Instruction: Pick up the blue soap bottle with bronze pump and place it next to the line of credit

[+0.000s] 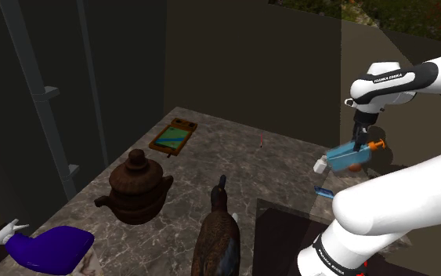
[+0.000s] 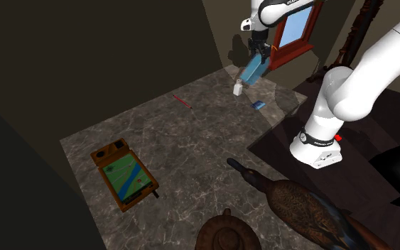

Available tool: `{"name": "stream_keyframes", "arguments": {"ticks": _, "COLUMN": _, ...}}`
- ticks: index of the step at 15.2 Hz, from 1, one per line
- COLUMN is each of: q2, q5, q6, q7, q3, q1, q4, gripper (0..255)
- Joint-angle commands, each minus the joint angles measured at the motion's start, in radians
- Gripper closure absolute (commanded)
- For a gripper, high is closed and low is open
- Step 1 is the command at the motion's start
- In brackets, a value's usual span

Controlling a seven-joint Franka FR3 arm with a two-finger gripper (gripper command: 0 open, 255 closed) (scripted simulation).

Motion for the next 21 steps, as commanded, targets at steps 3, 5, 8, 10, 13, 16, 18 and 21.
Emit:
{"name": "stream_keyframes", "arguments": {"ticks": 3, "q2": 0.031, "q5": -0.002, "q6": 0.062, "q7": 0.007, "q3": -0.017, "q1": 0.003, "q4": -0.031, "gripper": 255}}
{"name": "stream_keyframes", "arguments": {"ticks": 5, "q2": 0.046, "q5": -0.004, "q6": 0.092, "q7": 0.011, "q3": -0.026, "q1": 0.004, "q4": -0.048, "gripper": 255}}
{"name": "stream_keyframes", "arguments": {"ticks": 8, "q2": 0.071, "q5": -0.005, "q6": 0.138, "q7": 0.015, "q3": -0.039, "q1": 0.005, "q4": -0.07, "gripper": 255}}
{"name": "stream_keyframes", "arguments": {"ticks": 10, "q2": 0.089, "q5": -0.005, "q6": 0.17, "q7": 0.017, "q3": -0.048, "q1": 0.007, "q4": -0.084, "gripper": 255}}
{"name": "stream_keyframes", "arguments": {"ticks": 13, "q2": 0.118, "q5": -0.004, "q6": 0.216, "q7": 0.019, "q3": -0.061, "q1": 0.009, "q4": -0.103, "gripper": 255}}
{"name": "stream_keyframes", "arguments": {"ticks": 16, "q2": 0.118, "q5": -0.004, "q6": 0.216, "q7": 0.019, "q3": -0.061, "q1": 0.01, "q4": -0.103, "gripper": 255}}
{"name": "stream_keyframes", "arguments": {"ticks": 18, "q2": 0.117, "q5": -0.005, "q6": 0.216, "q7": 0.019, "q3": -0.062, "q1": 0.01, "q4": -0.103, "gripper": 255}}
{"name": "stream_keyframes", "arguments": {"ticks": 21, "q2": 0.117, "q5": -0.005, "q6": 0.216, "q7": 0.019, "q3": -0.062, "q1": 0.011, "q4": -0.103, "gripper": 255}}
